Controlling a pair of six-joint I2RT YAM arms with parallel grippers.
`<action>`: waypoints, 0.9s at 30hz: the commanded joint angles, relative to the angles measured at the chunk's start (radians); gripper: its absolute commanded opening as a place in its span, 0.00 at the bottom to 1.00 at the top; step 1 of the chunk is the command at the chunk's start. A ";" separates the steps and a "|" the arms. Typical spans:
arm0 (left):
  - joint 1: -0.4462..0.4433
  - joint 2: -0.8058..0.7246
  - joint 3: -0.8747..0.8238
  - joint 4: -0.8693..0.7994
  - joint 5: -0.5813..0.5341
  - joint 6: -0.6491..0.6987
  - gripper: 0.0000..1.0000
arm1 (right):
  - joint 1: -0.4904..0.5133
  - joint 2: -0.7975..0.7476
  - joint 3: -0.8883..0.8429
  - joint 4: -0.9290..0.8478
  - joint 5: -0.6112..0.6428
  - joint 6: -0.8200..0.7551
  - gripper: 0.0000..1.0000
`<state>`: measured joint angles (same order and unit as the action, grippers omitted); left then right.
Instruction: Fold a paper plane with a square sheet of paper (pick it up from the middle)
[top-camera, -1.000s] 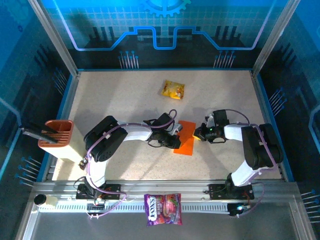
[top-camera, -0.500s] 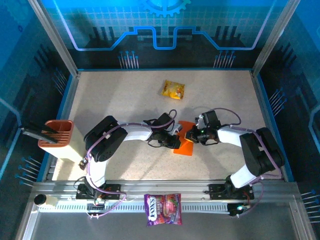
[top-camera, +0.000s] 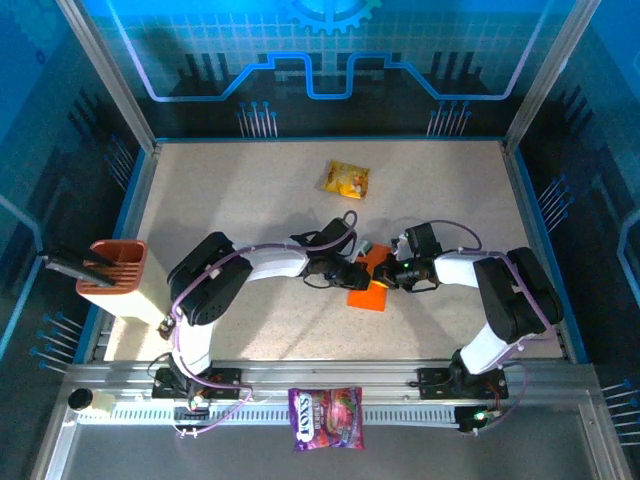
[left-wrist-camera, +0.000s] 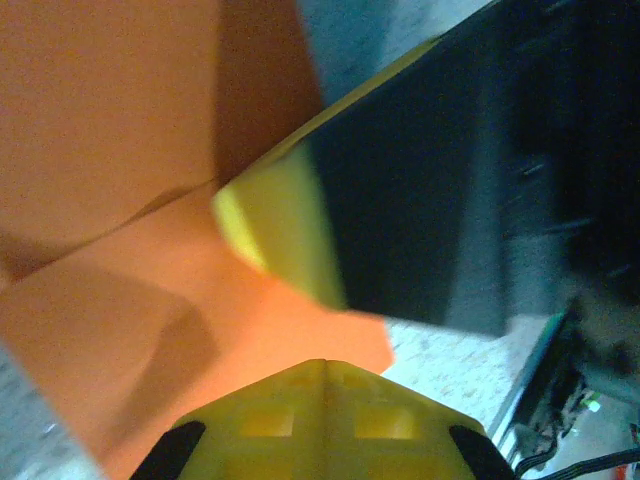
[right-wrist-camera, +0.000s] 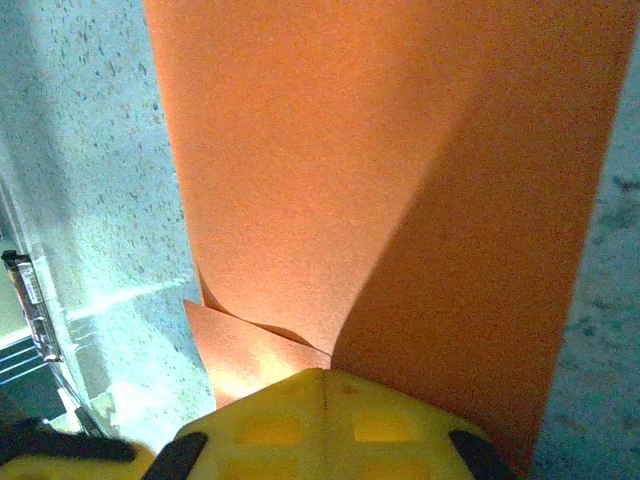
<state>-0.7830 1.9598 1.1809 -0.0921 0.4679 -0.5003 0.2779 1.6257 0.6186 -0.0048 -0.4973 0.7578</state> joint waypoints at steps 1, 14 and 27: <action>-0.009 0.060 0.048 0.014 0.022 -0.026 0.00 | -0.024 0.030 -0.037 -0.070 0.073 -0.023 0.00; -0.005 0.037 -0.113 -0.020 -0.018 0.020 0.01 | -0.068 0.049 -0.048 -0.073 0.068 -0.054 0.00; 0.012 -0.031 -0.175 -0.100 -0.036 0.099 0.03 | -0.080 0.051 -0.051 -0.075 0.065 -0.066 0.00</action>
<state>-0.7803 1.9556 1.0527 -0.0246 0.4603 -0.4622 0.2298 1.6386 0.6056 0.0093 -0.5522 0.7132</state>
